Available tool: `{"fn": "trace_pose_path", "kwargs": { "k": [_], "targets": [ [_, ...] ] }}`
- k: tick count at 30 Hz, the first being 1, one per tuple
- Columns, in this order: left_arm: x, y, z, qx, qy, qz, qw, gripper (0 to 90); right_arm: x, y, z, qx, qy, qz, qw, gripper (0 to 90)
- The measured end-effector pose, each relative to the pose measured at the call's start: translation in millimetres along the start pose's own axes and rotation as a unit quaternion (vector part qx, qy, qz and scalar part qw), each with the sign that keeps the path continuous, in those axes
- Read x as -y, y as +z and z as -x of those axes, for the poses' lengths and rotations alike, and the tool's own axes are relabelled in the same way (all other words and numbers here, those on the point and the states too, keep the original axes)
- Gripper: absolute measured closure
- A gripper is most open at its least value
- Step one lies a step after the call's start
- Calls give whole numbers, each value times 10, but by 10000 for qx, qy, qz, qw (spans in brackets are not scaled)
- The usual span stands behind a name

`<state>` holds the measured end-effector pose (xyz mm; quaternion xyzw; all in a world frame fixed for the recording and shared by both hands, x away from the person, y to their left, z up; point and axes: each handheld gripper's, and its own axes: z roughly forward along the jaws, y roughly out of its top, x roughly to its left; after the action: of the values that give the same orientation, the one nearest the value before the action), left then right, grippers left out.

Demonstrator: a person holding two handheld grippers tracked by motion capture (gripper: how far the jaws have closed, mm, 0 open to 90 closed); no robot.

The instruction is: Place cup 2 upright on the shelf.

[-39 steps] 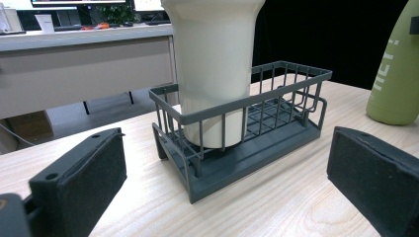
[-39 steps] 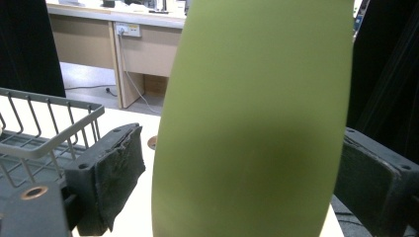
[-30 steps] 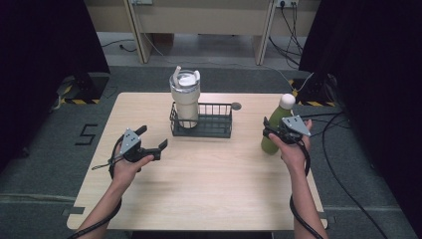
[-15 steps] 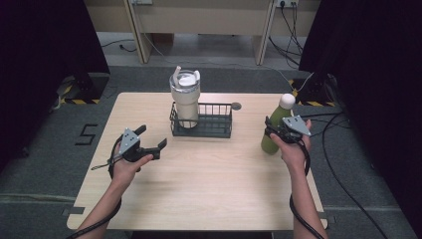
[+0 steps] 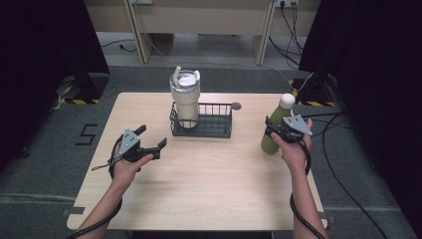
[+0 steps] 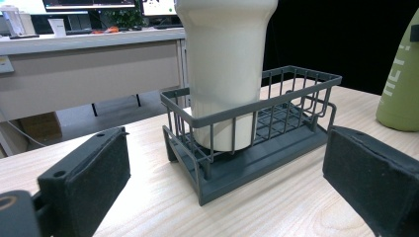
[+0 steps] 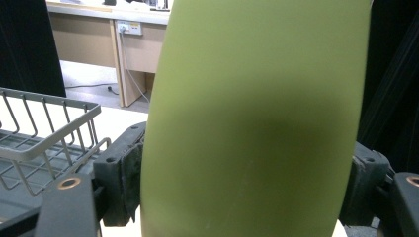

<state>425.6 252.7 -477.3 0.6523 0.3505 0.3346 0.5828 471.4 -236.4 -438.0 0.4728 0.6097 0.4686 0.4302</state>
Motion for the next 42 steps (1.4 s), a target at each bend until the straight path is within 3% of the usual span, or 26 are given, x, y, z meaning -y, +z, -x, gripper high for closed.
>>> {"fn": "trace_pose_path", "kwargs": {
  "k": [10, 42],
  "targets": [
    [-4, -1, -7, -31, -17, 14, 10000, 33, -18, -1, -8, 29, 6, 24, 10000, 234],
    [-34, -26, -28, -108, -54, 83, 9999, 38, -332, -117, -119, -58, -31, 420, 9991, 235]
  ]
}}
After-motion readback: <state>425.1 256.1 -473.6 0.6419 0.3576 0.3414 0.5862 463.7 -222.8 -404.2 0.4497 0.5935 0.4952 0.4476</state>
